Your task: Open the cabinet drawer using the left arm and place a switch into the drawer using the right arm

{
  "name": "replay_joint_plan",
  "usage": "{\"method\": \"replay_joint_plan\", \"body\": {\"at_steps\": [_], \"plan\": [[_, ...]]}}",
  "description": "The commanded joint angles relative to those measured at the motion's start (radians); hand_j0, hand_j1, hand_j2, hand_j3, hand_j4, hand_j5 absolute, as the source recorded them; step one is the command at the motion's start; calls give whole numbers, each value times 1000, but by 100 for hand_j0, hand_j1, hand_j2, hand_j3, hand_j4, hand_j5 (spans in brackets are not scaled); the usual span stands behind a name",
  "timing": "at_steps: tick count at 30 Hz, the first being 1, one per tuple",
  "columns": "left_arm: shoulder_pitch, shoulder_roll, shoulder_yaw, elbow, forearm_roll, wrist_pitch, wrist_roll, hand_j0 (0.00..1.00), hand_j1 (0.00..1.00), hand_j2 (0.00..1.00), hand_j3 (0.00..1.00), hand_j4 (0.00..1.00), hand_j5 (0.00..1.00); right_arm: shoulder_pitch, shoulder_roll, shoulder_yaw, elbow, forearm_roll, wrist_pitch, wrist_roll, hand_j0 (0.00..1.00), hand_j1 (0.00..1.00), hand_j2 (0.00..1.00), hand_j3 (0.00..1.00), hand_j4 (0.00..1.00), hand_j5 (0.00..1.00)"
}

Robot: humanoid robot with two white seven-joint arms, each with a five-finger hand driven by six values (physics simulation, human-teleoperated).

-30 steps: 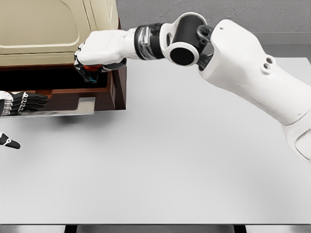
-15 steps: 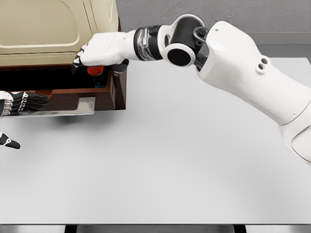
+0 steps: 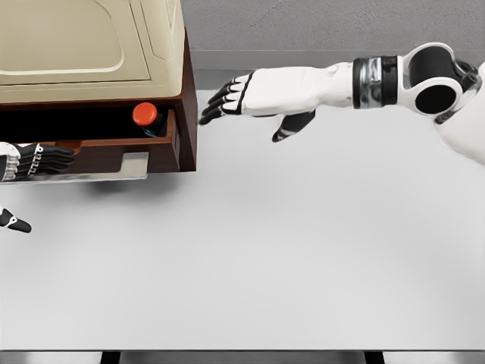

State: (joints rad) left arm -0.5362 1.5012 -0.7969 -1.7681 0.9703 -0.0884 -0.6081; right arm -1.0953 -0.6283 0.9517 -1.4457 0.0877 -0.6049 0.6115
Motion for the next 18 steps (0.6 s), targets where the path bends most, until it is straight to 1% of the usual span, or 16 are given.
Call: {"method": "replay_joint_plan", "body": {"at_steps": [1, 2, 3, 6, 7, 9, 10, 11, 13, 15, 17, 18], "plan": [[1, 1, -19, 4, -84, -2, -3, 100, 100, 100, 100, 100, 100, 14, -117, -48, 2, -92, -6, -1, 100, 100, 100, 100, 100, 100], [-1, 7, -15, 4, -84, -2, -3, 100, 100, 100, 100, 100, 100, 35, -136, -82, 4, -92, -6, -1, 100, 100, 100, 100, 100, 100], [-1, 8, -13, 4, -84, -4, -3, 100, 100, 100, 100, 100, 100, 38, -146, -96, 4, -91, -6, -1, 100, 100, 100, 100, 100, 100], [-2, 8, -10, 4, -70, -4, -3, 100, 100, 100, 100, 100, 100, 51, -169, -96, 18, -91, -6, -1, 100, 100, 100, 100, 100, 100], [-4, 8, -8, 4, -68, -4, -3, 100, 100, 100, 100, 100, 100, 64, -186, -96, 19, -89, -6, -1, 100, 100, 100, 100, 100, 100], [-7, 8, -1, 2, -64, -4, -3, 100, 100, 100, 100, 100, 100, 71, -214, -96, 25, -86, -6, -1, 100, 100, 100, 100, 100, 100], [-7, 8, 4, 4, -62, -4, -3, 100, 100, 100, 100, 100, 100, 98, -221, -94, 36, -86, -6, -1, 100, 100, 100, 100, 100, 100], [-7, 8, 5, 4, -62, -4, -3, 100, 100, 100, 100, 100, 100, 121, -220, -94, 36, -88, -6, -1, 100, 100, 100, 100, 100, 100], [-7, 8, 13, 4, -61, -4, -3, 100, 100, 100, 100, 100, 100, 118, -223, -96, 37, -88, -6, -1, 100, 100, 100, 100, 100, 100], [-8, 8, 21, 4, -48, -4, -3, 100, 100, 100, 100, 100, 100, 130, -218, -94, 80, -88, -6, -1, 100, 100, 100, 100, 100, 100], [-8, 8, 28, 4, -41, -4, -3, 100, 100, 100, 100, 100, 100, 127, -209, -96, 140, -88, -6, -1, 100, 100, 100, 100, 100, 100], [-8, 8, 33, 4, -41, -4, -3, 100, 100, 100, 100, 100, 100, 129, -209, -96, 148, -88, -6, -1, 100, 100, 100, 100, 100, 100]]}}
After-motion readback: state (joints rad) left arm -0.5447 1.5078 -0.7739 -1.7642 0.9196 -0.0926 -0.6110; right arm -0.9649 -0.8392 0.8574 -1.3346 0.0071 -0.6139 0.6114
